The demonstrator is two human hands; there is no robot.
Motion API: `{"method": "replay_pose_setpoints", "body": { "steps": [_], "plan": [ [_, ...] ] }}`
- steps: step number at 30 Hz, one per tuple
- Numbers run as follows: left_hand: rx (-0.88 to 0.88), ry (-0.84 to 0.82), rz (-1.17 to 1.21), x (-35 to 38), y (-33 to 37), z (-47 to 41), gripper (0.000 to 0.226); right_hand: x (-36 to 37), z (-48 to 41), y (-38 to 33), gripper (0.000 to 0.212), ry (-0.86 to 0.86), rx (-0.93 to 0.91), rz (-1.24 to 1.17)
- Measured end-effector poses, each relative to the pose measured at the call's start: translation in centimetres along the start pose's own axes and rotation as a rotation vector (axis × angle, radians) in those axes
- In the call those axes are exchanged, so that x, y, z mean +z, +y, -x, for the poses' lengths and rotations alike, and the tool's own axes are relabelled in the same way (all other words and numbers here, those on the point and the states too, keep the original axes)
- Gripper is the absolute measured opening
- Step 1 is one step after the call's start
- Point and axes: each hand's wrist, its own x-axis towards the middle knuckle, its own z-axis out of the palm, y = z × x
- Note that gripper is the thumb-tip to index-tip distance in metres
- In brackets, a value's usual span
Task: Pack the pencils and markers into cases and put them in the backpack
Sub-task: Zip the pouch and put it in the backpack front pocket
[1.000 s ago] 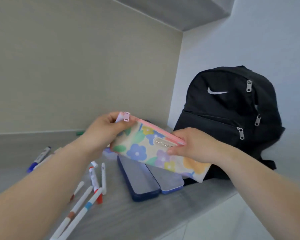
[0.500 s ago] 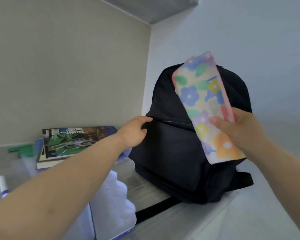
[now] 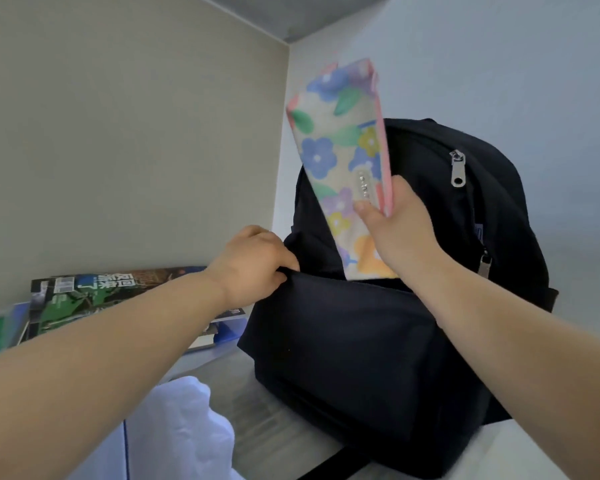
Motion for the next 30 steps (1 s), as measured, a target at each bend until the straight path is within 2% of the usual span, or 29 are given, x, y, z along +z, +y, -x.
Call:
{"method": "replay_pose_setpoints", "body": {
  "steps": [2,4,6,7,11,15,17,19,23,27,29,30],
  "plan": [
    [0.019,0.06,0.03,-0.3,-0.2,0.9,0.025,0.1,0.4,0.5,0.021,-0.155,0.02,0.056],
    [0.073,0.135,0.008,-0.7,-0.1,1.5,0.023,-0.3,1.0,0.7,0.005,-0.306,0.049,0.159],
    [0.137,0.183,-0.032,-0.6,0.0,1.7,0.02,-0.6,1.1,0.9,0.029,-0.429,0.053,0.281],
    [0.154,0.213,-0.037,-0.4,0.1,1.8,0.019,-0.8,1.2,0.8,0.034,-0.481,0.068,0.333],
    [0.177,0.229,0.01,-0.2,0.6,1.7,0.015,-1.6,0.4,0.0,0.014,-0.619,0.125,0.512],
    [0.189,0.264,0.015,0.2,0.8,1.4,0.029,-1.6,-0.4,0.3,0.014,-0.776,0.226,0.681],
    [0.181,0.267,0.02,0.2,1.1,1.1,0.028,-1.4,-0.6,0.9,0.015,-0.829,0.284,0.687],
    [0.139,0.27,0.048,0.4,1.2,0.8,0.027,-1.3,-0.7,1.6,0.025,-0.831,0.301,0.64],
    [0.059,0.228,0.134,0.3,1.2,0.7,0.03,-0.5,-0.5,2.4,0.037,-0.634,0.19,0.49],
    [-0.073,0.192,0.148,-0.5,1.5,0.8,0.025,1.7,1.0,2.7,0.009,-0.484,0.227,0.083],
    [-0.101,0.235,0.152,-0.7,1.4,1.0,0.028,2.2,1.6,3.0,0.022,-0.526,0.288,0.033],
    [-0.1,0.253,0.15,-0.8,1.4,1.0,0.028,2.1,1.6,3.1,0.027,-0.586,0.288,0.142]
  ]
}}
